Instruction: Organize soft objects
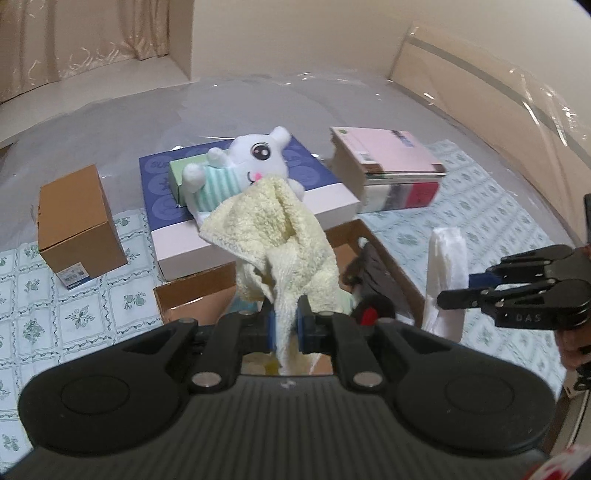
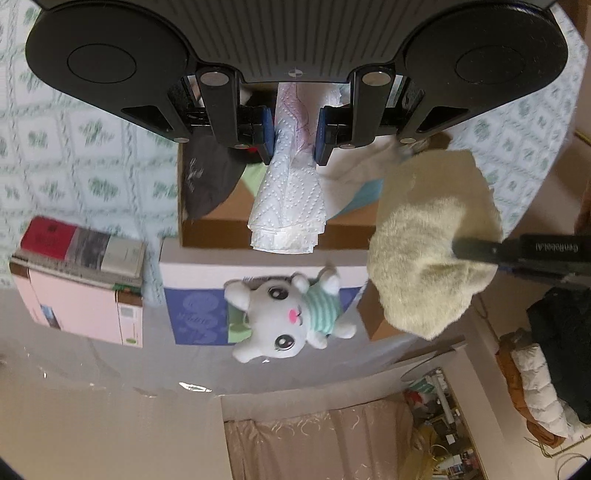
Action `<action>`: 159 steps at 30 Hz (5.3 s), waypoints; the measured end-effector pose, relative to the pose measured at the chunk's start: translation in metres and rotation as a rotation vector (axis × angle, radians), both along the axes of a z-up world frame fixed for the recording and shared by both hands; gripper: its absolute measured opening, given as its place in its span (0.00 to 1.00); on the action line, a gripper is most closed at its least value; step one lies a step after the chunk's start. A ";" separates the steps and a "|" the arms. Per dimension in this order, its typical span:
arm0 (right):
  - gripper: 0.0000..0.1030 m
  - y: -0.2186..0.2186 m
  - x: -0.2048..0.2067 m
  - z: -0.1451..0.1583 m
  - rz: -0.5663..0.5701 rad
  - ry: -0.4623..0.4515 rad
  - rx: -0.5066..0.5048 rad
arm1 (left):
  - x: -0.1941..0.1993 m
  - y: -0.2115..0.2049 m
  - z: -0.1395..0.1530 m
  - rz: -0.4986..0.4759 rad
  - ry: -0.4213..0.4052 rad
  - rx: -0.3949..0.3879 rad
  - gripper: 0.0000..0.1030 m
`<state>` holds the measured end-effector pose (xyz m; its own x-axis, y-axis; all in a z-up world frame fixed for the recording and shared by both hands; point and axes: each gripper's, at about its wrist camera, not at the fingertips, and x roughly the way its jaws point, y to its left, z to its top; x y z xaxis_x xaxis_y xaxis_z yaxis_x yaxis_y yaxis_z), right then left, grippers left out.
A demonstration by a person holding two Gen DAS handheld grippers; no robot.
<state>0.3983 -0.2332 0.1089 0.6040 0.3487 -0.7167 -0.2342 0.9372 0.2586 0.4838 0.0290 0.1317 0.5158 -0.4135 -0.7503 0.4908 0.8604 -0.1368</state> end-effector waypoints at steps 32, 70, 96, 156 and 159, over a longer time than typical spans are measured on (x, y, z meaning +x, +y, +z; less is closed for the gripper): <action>0.22 0.011 0.052 -0.077 0.008 0.128 0.008 | 0.030 -0.020 -0.128 0.017 0.152 0.115 0.15; 0.68 0.013 0.071 -0.081 -0.038 0.063 0.125 | 0.007 0.049 -0.098 0.119 -0.058 -0.168 0.77; 0.68 0.017 -0.007 -0.038 -0.067 -0.101 -0.126 | -0.058 0.064 -0.059 0.109 -0.161 -0.081 1.00; 0.68 0.010 -0.403 -0.013 -0.192 -0.206 -0.049 | -0.468 0.019 -0.042 0.321 -0.236 -0.086 0.95; 0.68 0.010 -0.409 -0.018 -0.200 -0.197 -0.069 | -0.472 0.012 -0.048 0.303 -0.213 -0.098 0.94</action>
<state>-0.0109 -0.2231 0.0905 0.7860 0.1630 -0.5963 -0.0824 0.9836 0.1603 0.0123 0.0409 0.0839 0.7659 -0.2828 -0.5774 0.2422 0.9588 -0.1484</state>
